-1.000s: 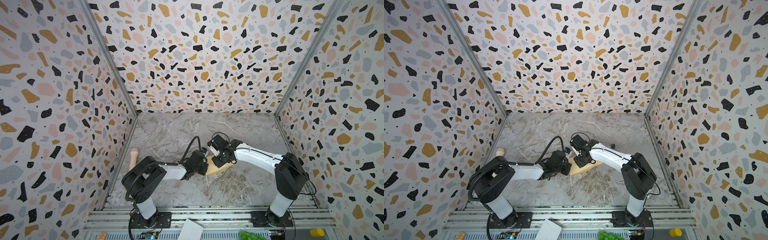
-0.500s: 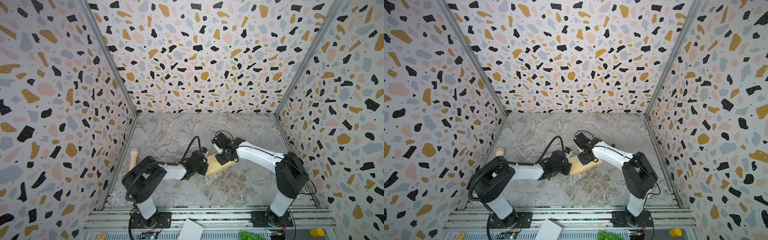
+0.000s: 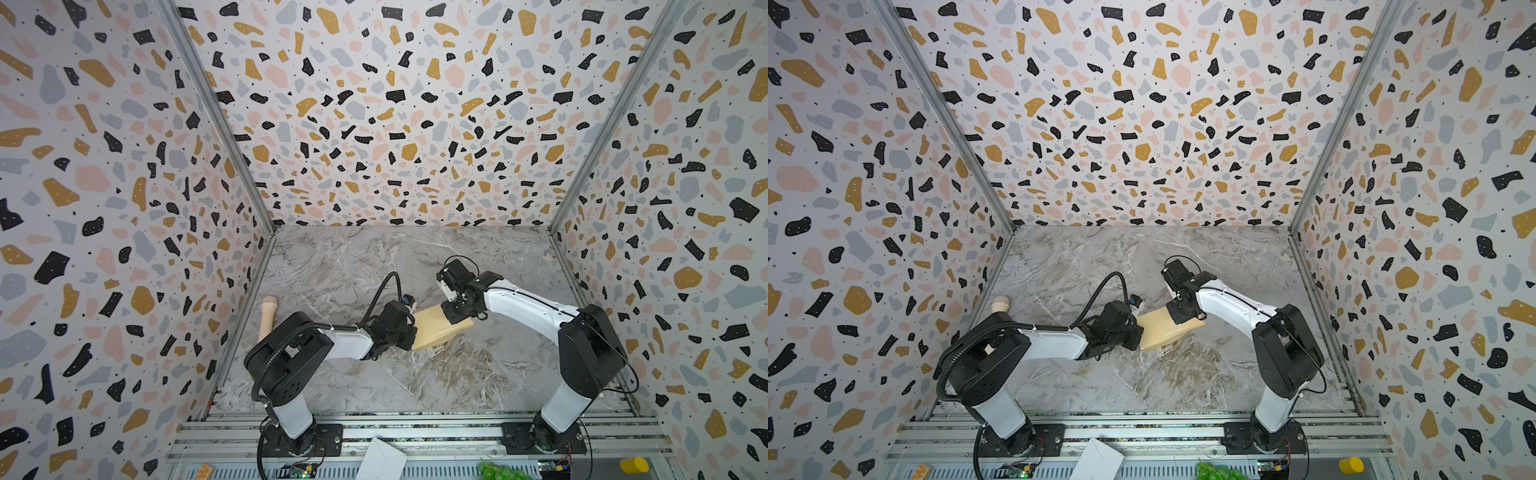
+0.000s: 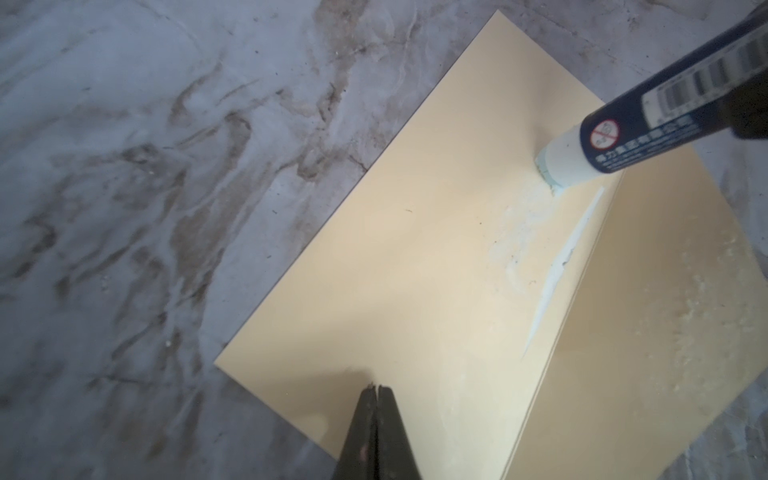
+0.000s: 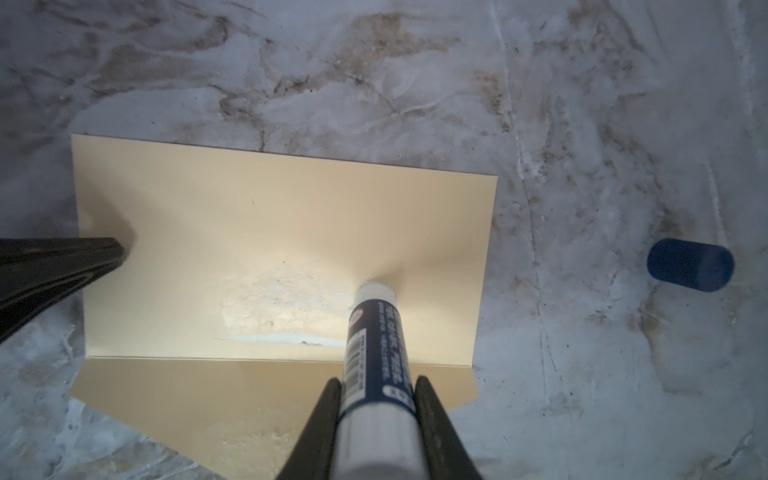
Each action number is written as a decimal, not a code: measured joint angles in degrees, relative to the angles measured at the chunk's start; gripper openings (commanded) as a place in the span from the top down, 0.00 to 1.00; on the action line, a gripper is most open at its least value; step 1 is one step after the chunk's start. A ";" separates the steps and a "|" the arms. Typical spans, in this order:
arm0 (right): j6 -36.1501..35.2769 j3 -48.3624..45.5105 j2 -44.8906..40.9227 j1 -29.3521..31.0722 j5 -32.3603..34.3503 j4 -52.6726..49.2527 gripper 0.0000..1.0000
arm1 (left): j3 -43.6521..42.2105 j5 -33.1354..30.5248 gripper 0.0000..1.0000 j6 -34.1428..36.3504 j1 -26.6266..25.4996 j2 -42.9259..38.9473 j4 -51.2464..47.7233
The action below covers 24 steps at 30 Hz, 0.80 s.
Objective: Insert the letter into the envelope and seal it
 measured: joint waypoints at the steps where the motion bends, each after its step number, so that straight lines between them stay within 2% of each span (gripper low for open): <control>1: -0.11 -0.39 -1.44 -0.57 -0.15 0.11 1.00 | 0.00 0.02 1.00 0.00 0.00 0.00 0.00; 7: -0.44 -1.20 -11.43 -4.20 -1.70 2.08 1.00 | 0.00 0.02 1.00 0.00 -0.02 0.00 0.02; 11: -0.42 -1.16 -13.46 -3.74 -3.87 3.41 1.00 | 0.07 0.02 1.00 0.00 0.00 0.00 -0.07; 24: 0.46 1.84 1.36 7.98 -4.13 2.67 1.00 | 0.11 0.02 1.00 0.00 0.00 0.00 -0.11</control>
